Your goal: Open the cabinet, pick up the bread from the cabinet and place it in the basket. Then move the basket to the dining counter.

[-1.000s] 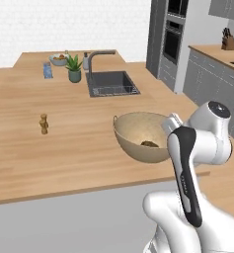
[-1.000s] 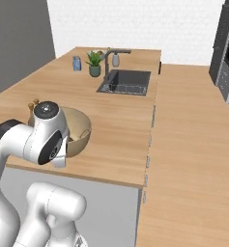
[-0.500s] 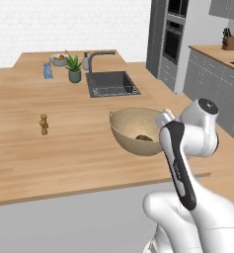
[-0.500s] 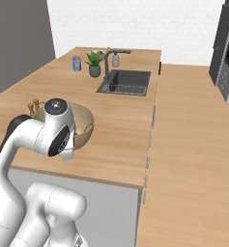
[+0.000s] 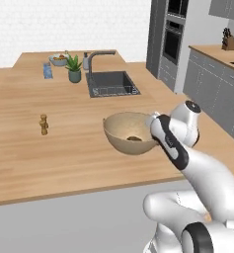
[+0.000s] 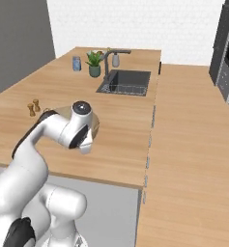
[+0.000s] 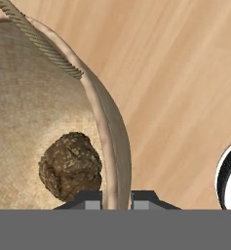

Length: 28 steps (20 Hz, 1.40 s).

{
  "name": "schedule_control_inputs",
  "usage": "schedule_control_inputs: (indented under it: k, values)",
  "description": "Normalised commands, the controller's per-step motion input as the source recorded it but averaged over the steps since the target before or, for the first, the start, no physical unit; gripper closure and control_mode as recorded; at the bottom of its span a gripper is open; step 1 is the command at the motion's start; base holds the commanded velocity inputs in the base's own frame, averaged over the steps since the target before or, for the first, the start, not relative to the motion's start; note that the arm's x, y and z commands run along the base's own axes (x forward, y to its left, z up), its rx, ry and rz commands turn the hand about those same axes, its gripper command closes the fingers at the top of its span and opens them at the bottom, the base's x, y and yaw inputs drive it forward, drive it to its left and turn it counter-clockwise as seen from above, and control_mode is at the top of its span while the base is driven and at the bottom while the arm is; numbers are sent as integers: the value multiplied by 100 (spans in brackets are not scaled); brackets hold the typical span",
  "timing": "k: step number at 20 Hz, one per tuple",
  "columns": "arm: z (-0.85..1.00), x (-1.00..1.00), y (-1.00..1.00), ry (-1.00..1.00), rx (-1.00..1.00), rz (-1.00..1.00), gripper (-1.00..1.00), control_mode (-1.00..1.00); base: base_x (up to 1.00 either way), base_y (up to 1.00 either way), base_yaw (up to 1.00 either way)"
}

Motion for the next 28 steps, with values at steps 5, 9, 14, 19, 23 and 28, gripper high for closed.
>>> schedule_control_inputs:
  k: [5, 9, 14, 19, 23, 28]
  values:
    - [-53, 62, 0, 3, -2, 16, 100, -100, 0, 0, 0]
    - [-63, 48, -3, 13, -1, 10, 100, -100, 0, 0, 0]
    - [-54, 33, -2, 12, -2, 6, 100, -100, 0, 0, 0]
    - [-11, 6, 0, 0, 0, 8, 100, -100, 0, 0, 0]
    - [-4, 1, 0, 0, 0, 6, 100, -100, 0, 0, 0]
    - [0, 0, 0, 0, 0, 5, -100, -100, 0, 0, 0]
